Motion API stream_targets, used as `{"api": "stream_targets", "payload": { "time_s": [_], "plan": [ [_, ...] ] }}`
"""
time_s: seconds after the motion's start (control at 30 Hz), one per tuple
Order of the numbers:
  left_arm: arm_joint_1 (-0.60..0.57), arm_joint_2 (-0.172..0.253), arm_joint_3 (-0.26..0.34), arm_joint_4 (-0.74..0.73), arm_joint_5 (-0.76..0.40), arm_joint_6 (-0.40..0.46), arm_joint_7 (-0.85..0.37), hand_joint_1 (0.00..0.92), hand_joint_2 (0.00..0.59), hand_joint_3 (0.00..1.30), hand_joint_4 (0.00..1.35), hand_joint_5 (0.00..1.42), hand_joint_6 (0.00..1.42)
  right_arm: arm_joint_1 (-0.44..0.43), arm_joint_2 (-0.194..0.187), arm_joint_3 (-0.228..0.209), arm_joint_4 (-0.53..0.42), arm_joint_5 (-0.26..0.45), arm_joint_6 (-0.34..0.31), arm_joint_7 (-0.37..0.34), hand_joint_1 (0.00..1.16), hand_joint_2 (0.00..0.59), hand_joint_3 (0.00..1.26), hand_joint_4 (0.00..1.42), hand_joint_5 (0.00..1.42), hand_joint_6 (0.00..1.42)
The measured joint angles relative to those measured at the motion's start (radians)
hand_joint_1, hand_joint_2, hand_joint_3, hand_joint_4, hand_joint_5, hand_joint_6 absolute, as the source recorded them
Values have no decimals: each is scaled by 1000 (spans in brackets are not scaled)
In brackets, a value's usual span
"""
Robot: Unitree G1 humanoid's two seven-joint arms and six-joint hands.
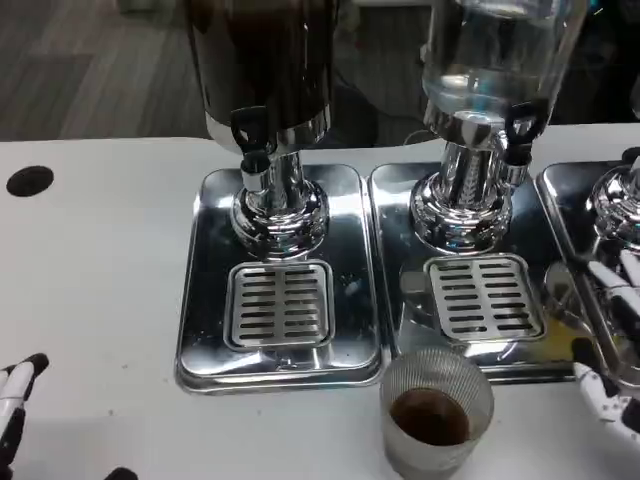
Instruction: Grasp the cup under the faucet to collect the drink, then remove the cup.
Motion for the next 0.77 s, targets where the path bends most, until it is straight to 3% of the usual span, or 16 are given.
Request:
{"api": "stream_targets", "payload": {
  "time_s": [0.3,0.77],
  "plan": [
    [-1,-9,-11,18,-43,-30,56,0,114,78,0,51,256,36,1,-27,-54,73,1,65,577,474,180,15,0,0],
    [10,-10,-29,41,-78,-75,96,0,115,90,0,57,257,103,13,-59,-60,93,4,80,587,472,189,30,2,0]
  ]
}}
